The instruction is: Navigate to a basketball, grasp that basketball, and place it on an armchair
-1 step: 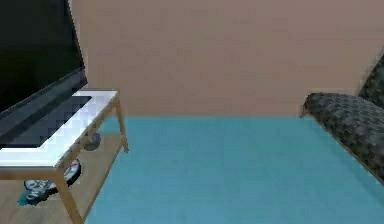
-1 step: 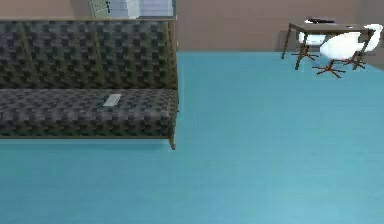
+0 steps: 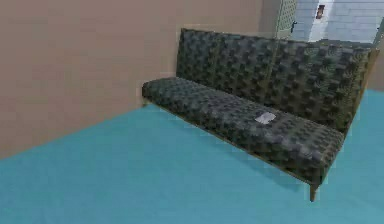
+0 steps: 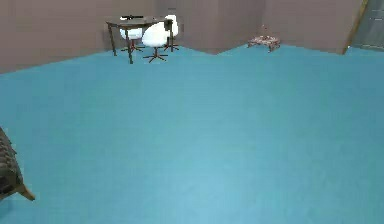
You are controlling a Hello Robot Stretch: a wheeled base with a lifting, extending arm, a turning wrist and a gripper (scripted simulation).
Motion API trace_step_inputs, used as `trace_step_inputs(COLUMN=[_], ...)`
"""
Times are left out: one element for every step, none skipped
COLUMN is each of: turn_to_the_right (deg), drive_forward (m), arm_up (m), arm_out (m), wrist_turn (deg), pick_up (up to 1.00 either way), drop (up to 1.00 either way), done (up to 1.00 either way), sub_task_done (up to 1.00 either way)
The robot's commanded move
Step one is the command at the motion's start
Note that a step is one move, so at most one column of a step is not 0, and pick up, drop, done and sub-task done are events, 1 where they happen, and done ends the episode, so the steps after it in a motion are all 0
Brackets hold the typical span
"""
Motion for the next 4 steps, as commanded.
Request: trace_step_inputs(turn_to_the_right=[45.0, 45.0, 39.0, 0.0], drive_forward=[0.00, 0.00, 0.00, 1.00], arm_up=[0.00, 0.00, 0.00, 0.00], arm_out=[0.00, 0.00, 0.00, 0.00], wrist_turn=[0.0, 0.0, 0.0, 0.0], pick_up=[0.00, 0.00, 0.00, 0.00], drop=[0.00, 0.00, 0.00, 0.00], done=[0.00, 0.00, 0.00, 0.00], sub_task_done=[0.00, 0.00, 0.00, 0.00])
